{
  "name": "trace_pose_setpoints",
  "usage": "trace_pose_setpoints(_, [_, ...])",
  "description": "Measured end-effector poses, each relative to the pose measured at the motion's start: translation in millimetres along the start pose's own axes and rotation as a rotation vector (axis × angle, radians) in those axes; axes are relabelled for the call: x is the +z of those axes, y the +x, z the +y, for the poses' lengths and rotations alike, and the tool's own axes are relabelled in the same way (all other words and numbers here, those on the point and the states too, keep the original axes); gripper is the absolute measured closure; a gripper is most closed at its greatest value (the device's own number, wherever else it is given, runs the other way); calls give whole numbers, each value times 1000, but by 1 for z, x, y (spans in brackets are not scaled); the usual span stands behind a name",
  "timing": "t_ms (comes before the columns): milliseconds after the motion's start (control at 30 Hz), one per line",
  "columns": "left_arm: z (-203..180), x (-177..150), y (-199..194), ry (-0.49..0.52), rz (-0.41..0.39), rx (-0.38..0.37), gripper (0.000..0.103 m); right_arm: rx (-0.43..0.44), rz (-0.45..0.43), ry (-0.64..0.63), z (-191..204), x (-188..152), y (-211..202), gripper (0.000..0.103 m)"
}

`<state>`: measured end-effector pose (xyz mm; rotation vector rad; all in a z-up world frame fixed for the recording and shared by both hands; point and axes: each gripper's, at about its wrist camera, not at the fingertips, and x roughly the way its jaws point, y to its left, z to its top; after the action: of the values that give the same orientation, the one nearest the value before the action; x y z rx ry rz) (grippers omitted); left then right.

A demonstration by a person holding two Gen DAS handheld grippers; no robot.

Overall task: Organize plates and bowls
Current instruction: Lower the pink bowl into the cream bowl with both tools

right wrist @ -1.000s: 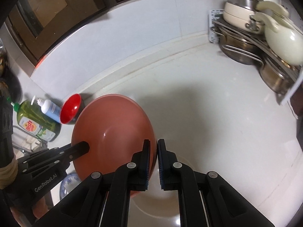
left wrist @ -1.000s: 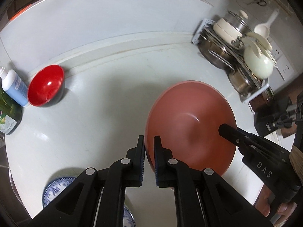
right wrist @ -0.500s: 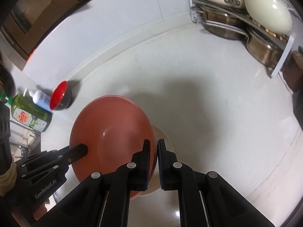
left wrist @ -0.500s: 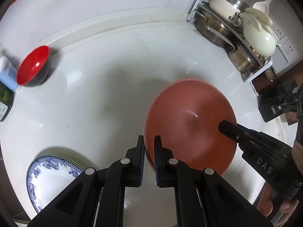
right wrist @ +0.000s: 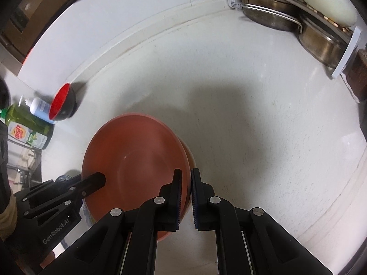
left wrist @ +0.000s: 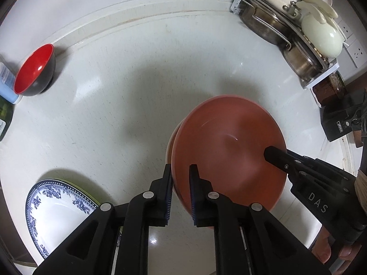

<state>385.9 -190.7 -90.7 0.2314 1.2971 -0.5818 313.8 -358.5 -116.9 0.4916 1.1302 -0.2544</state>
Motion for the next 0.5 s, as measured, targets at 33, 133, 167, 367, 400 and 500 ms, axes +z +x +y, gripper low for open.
trace_pose_setpoints(33, [0, 0, 1, -3, 1, 0, 88, 0, 3, -3, 0, 0, 0, 93])
trace_pose_setpoints(133, [1, -1, 3, -12, 8, -2, 88, 0, 9, -3, -1, 0, 2, 93])
trace_pose_setpoints(167, [0, -1, 4, -14, 10, 1, 88, -1, 12, -6, -2, -1, 2, 93])
trace_pose_setpoints(367, [-1, -3, 7, -16, 12, -8, 83, 7, 15, -3, -5, -2, 3, 93])
trace_pose_setpoints(400, [-1, -3, 6, -15, 5, -7, 82, 6, 13, -6, -3, -2, 2, 93])
trace_pose_setpoints(500, [-2, -3, 7, -15, -5, -4, 82, 4, 9, -10, -1, -2, 3, 93])
